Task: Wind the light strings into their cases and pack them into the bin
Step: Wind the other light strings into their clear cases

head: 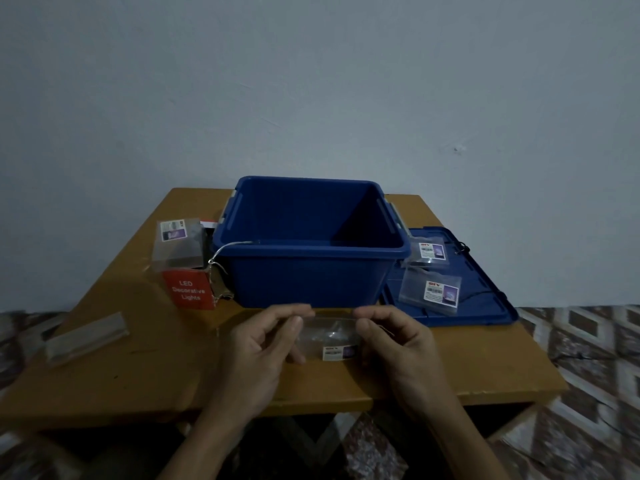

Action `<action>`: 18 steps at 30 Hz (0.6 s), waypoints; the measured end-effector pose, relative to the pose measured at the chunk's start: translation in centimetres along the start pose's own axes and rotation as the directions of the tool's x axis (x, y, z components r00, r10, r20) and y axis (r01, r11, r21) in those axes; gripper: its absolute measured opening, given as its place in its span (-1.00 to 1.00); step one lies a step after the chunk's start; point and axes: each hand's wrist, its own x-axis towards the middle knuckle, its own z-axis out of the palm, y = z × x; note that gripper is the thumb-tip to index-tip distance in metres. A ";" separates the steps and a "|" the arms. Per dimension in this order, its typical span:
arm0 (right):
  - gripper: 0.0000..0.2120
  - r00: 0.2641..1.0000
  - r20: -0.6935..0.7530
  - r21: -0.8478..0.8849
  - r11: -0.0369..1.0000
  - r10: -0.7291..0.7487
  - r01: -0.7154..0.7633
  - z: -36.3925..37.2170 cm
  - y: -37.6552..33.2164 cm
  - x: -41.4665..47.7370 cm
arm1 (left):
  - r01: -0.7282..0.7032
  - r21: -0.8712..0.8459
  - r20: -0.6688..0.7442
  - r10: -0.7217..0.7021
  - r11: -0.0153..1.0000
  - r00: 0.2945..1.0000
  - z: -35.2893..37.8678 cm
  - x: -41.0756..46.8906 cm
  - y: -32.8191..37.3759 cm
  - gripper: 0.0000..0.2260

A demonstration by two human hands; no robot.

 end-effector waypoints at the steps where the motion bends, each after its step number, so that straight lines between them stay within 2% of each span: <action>1: -0.88 1.000 0.002 -0.004 1.000 -0.013 0.013 0.1 0.0 -0.1 | -0.002 0.002 -0.004 0.002 1.000 1.000 0.0 -0.1 0.1 -0.80; 4: -0.94 1.000 -0.001 -0.063 0.998 -0.017 0.017 0.0 0.0 -0.2 | 0.019 -0.003 -0.009 -0.019 1.000 1.000 0.0 0.0 0.0 -0.84; 9: -0.79 1.000 0.024 -0.132 0.991 0.019 -0.016 0.1 0.0 0.0 | 0.036 -0.025 -0.002 -0.036 0.999 0.999 -0.1 0.0 0.3 -0.89; 13: -0.89 0.999 0.037 -0.170 0.985 0.000 0.006 0.3 -0.1 -0.1 | 0.096 -0.053 0.017 -0.095 0.994 0.995 0.2 0.1 0.6 -0.85; 15: -0.96 0.999 0.033 -0.182 0.983 0.015 -0.009 0.5 -0.1 0.1 | 0.143 -0.031 0.048 -0.142 0.989 0.989 0.2 0.2 0.7 -0.81; 18: -0.90 0.996 0.017 -0.179 0.980 0.089 -0.085 0.7 -0.3 0.5 | 0.152 0.048 0.051 -0.155 0.987 0.987 0.2 0.4 0.9 -0.91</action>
